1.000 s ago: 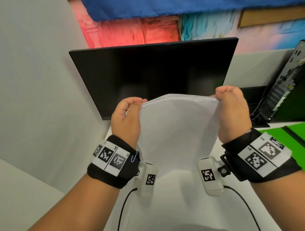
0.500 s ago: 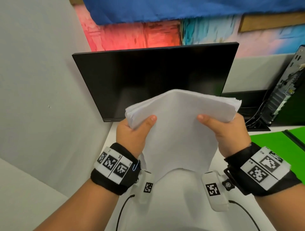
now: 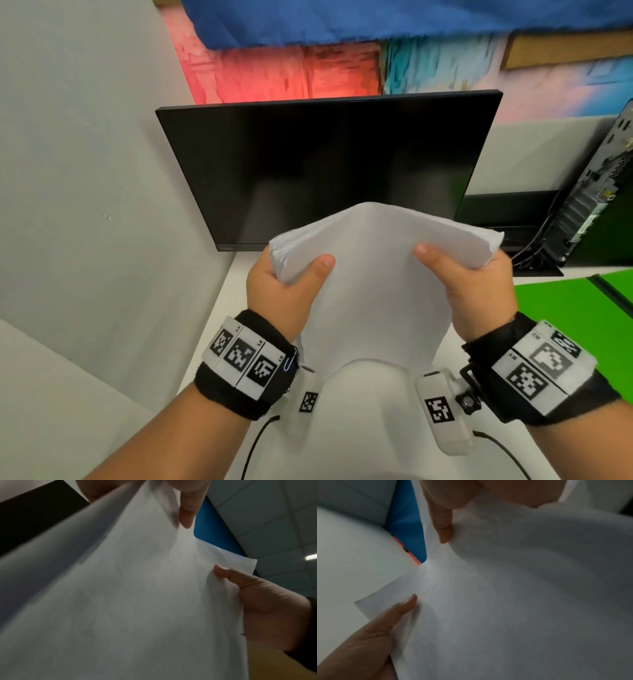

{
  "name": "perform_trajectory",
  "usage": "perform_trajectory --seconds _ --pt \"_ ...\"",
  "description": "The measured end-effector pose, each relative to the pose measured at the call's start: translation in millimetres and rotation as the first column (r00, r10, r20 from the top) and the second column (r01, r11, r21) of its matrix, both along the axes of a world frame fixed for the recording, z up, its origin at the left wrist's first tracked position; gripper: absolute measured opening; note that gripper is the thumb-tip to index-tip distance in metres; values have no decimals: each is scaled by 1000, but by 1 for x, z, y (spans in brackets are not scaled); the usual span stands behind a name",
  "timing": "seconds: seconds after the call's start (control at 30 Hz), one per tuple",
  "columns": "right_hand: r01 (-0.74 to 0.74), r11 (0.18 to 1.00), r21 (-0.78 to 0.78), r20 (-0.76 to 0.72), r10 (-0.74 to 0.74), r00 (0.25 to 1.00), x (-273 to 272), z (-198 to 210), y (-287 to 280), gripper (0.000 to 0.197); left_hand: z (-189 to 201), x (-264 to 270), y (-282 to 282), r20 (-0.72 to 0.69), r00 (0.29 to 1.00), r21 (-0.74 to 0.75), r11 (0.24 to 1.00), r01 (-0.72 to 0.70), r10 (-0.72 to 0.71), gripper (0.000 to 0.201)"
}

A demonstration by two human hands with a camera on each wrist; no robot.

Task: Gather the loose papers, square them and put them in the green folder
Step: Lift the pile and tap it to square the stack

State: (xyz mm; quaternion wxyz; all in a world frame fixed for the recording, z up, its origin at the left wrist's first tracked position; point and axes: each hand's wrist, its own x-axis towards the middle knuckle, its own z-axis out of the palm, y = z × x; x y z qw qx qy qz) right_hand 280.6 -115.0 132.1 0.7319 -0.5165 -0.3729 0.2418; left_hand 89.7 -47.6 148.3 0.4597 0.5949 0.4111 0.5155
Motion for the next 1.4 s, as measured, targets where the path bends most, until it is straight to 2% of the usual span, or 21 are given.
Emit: perform_trajectory --seconds 0.07,0.17,0.27,0.33,0.37,0.43,0.47,0.5,0.53,0.63,0.7,0.8,0.87,0.9,0.97,1.0,1.03,1.1,1.17,1.27,1.4 --pt "-75 993 -96 -56 70 996 3 -8 2 47 -6 2 4 -44 999 -96 995 16 -20 28" --pt "-75 981 -178 21 79 997 13 -8 5 65 -8 2 12 -32 999 -181 983 23 -29 27" --pt "235 966 -108 252 -202 946 19 10 7 87 -1 2 15 -66 996 -132 990 53 -62 24" --pt "440 897 41 525 -394 754 16 29 1 93 8 5 12 -165 982 -20 996 87 -89 22" --pt "449 888 96 662 -394 638 12 39 -3 92 12 8 9 -226 970 31 994 105 -95 19" --pt "368 926 86 871 -249 423 0 55 -5 74 22 17 3 -341 929 98 978 184 -141 10" --pt "296 954 40 923 -148 354 -5 61 -5 57 26 21 -1 -414 896 131 964 232 -160 11" --pt "216 976 -16 940 -59 335 -8 63 -5 40 29 25 -3 -482 859 156 948 276 -171 12" --pt "145 988 -60 935 4 354 -9 65 -5 29 30 26 -4 -520 834 159 939 305 -182 14" --pt "43 991 -124 853 85 514 -4 66 -6 12 29 17 -1 -546 816 130 943 307 -190 15" --pt "47 991 -127 780 70 622 8 65 -10 19 20 3 9 -636 745 48 953 298 -201 18" --pt "-35 992 -121 535 95 839 28 65 -20 14 -2 -31 33 -750 620 -106 967 230 -230 22" --pt "-107 990 -87 368 132 921 40 57 -24 17 -14 -54 50 -712 674 -141 981 136 -196 28" --pt "-122 989 -80 312 141 940 45 51 -24 19 -19 -64 57 -618 770 -149 985 82 -158 25" --pt "-133 988 -79 218 148 965 48 36 -20 25 -30 -74 65 -248 963 -231 972 44 -102 22" --pt "-123 989 -79 165 135 977 47 28 -16 29 -35 -76 69 -11 995 -291 952 93 -100 33" --pt "-107 992 -71 120 115 986 46 17 -11 32 -41 -76 71 218 970 -331 927 178 -109 42" --pt "-57 997 -51 19 58 998 40 -1 -2 27 -48 -71 68 419 901 -330 907 263 -109 34" --pt "5 999 -43 -5 -5 1000 33 -17 2 17 -52 -63 60 381 923 -340 919 198 -58 34" --pt "49 993 -107 29 -46 999 27 -45 2 26 -61 -55 51 204 978 -307 952 16 49 29" --pt "62 958 -281 31 -56 998 24 -80 -1 26 -76 -48 43 2 998 -322 945 -57 61 26"
